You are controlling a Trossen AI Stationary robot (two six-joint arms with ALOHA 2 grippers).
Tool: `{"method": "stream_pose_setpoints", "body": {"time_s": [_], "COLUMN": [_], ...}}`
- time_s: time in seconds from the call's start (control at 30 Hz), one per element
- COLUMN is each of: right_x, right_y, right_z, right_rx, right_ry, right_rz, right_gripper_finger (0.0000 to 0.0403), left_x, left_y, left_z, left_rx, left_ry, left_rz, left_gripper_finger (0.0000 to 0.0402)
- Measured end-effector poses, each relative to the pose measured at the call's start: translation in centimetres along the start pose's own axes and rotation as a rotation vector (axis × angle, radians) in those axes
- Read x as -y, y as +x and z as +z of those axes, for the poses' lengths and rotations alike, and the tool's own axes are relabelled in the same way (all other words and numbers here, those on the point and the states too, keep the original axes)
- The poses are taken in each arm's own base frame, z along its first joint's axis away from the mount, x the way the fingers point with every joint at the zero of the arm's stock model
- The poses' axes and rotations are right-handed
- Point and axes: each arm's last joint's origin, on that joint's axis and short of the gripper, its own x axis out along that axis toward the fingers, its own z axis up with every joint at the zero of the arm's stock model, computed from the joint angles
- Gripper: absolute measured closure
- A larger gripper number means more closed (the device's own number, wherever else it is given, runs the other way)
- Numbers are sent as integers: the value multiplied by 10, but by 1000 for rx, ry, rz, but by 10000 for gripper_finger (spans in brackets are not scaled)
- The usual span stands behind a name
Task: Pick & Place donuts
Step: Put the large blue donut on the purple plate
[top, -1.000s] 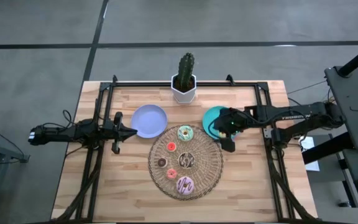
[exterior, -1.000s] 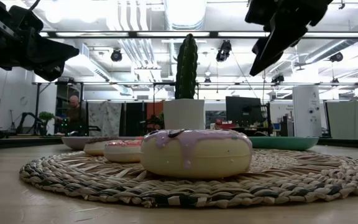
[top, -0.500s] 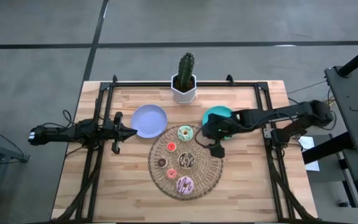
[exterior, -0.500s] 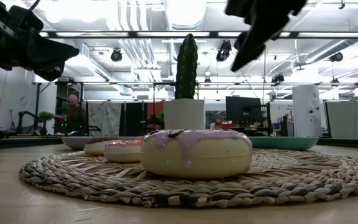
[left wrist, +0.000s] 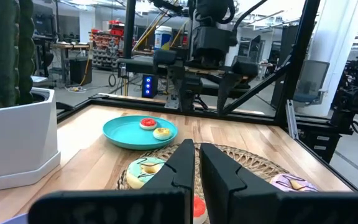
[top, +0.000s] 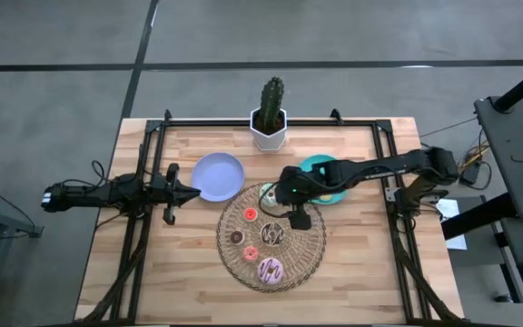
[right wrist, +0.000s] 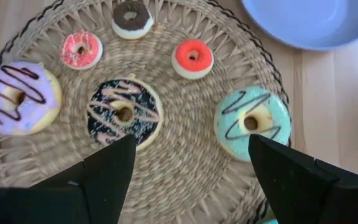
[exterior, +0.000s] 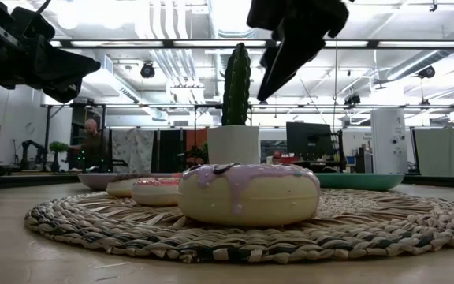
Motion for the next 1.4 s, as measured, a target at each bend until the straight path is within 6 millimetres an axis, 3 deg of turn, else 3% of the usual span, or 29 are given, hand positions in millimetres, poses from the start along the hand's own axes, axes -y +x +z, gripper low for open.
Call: {"method": "stream_pose_setpoints", "body": {"time_s": [0.4,0.97,1.4], "right_x": [20,39,47], "right_y": [36,82,92], "right_z": [26,13,11], "right_rx": [-54,-209,-241], "right_ry": [-15,-96,-122], "right_rz": [-22,-17,-13], "right_gripper_finger": [101,103,99], "left_x": [0,0,0], "left_y": [0,0,0], "left_z": [0,0,0], "left_rx": [0,-2,-2], "left_ry": [0,0,0], "left_rz": [0,-1,-1], "left_gripper_finger": [402,402,402]}}
